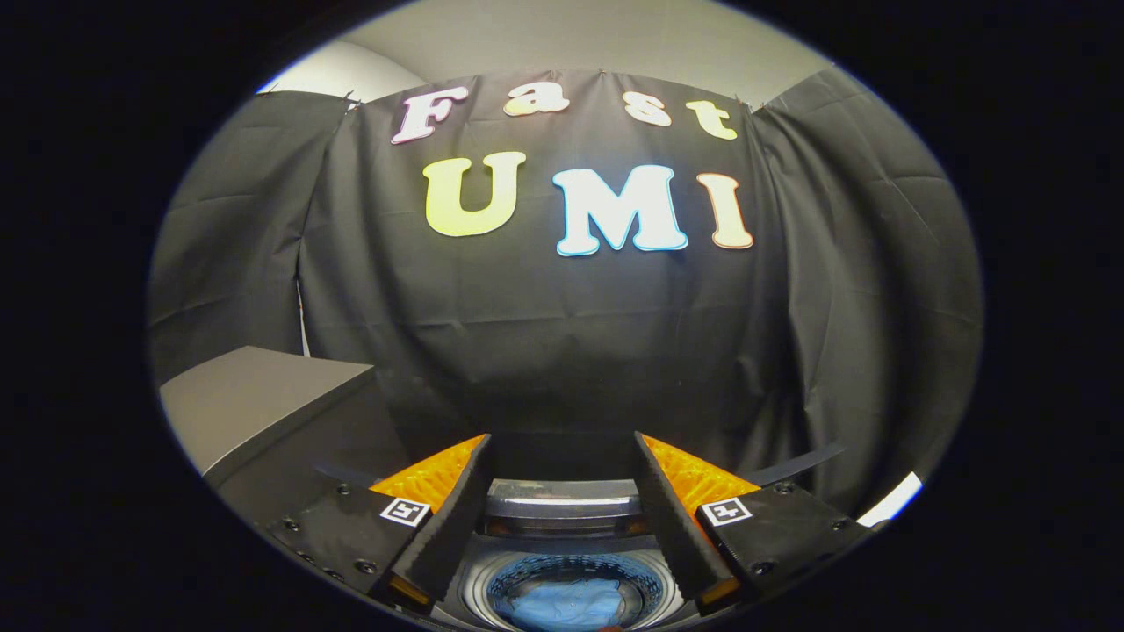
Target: Put the clothes into the washing machine and then close the washing machine lid.
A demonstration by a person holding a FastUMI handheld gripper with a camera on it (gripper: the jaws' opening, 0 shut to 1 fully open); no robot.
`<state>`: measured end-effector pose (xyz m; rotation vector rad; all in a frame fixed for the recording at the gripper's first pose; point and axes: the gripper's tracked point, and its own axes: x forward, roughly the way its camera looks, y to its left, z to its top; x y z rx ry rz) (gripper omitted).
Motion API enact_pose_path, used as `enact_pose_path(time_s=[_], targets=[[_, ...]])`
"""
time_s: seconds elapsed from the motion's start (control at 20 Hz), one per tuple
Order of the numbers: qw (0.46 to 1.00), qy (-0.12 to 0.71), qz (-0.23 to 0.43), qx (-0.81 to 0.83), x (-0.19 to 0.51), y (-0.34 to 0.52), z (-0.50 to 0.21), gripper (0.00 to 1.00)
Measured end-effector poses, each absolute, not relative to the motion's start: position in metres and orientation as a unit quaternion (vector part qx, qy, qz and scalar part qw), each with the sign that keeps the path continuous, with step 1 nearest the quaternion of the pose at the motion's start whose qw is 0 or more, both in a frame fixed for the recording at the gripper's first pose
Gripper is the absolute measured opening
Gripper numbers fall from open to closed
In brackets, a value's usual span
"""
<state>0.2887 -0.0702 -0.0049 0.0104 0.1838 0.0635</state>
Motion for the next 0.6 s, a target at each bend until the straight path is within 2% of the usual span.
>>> enact_pose_path(time_s=[0.6], targets=[[0.991,0.124,0.037,0.016,0.236,-0.071,-0.048,0.97]])
